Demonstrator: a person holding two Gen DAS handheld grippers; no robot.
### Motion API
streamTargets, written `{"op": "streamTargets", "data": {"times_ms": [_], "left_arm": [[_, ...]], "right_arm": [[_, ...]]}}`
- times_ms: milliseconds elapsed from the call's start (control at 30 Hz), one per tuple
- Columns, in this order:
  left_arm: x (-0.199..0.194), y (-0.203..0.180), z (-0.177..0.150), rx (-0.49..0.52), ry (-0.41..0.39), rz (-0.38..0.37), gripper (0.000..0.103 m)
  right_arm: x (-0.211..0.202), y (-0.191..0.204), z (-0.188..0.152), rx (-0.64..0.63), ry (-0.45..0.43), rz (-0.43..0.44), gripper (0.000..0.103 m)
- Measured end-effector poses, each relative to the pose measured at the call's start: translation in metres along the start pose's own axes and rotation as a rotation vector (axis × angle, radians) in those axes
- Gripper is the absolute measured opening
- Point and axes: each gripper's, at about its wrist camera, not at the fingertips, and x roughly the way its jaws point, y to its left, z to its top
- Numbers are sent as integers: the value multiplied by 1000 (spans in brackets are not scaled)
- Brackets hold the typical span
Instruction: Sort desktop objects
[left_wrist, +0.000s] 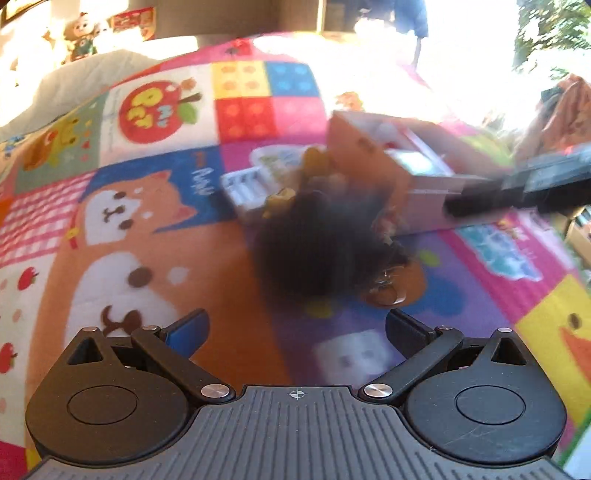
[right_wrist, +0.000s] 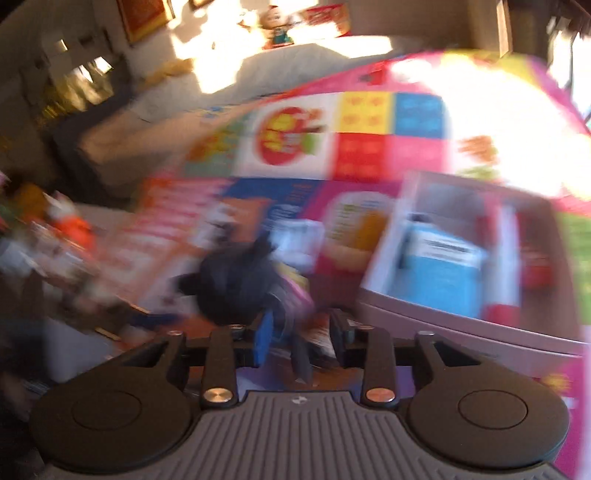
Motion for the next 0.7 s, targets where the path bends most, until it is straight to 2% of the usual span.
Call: {"op": "streamTargets", "data": {"times_ms": [33, 100, 167, 233, 367, 467, 533, 600, 700], "left_arm": [[-4, -2, 0, 3, -9, 3, 103], [-11, -4, 0, 20, -23, 14, 103], [-16, -6, -3, 45, -24, 22, 103], [-16, -6, -6, 55, -9, 42, 103], [-18, -2, -12, 18, 19, 66, 103], [-28, 0, -15, 7, 8, 35, 103], [-34, 3, -15, 0, 4, 6, 103], [-39, 3, -15, -5, -5, -19, 103], [-40, 0, -13, 0, -14, -42, 103]], "right_arm": [[-1, 0, -10, -19, -5, -32, 41], [-4, -3, -24, -31, -7, -36, 42], [-9, -4, -34, -36, -30, -34, 50], [-8, -7, -36, -19, -55, -32, 62], [19, -10, -29, 64, -59, 24, 62], [53, -5, -25, 79, -22, -13, 54], [70, -1, -24, 59, 21, -58, 37], [75, -3, -27, 58, 54, -72, 29], [54, -12, -36, 49, 75, -55, 29]]}}
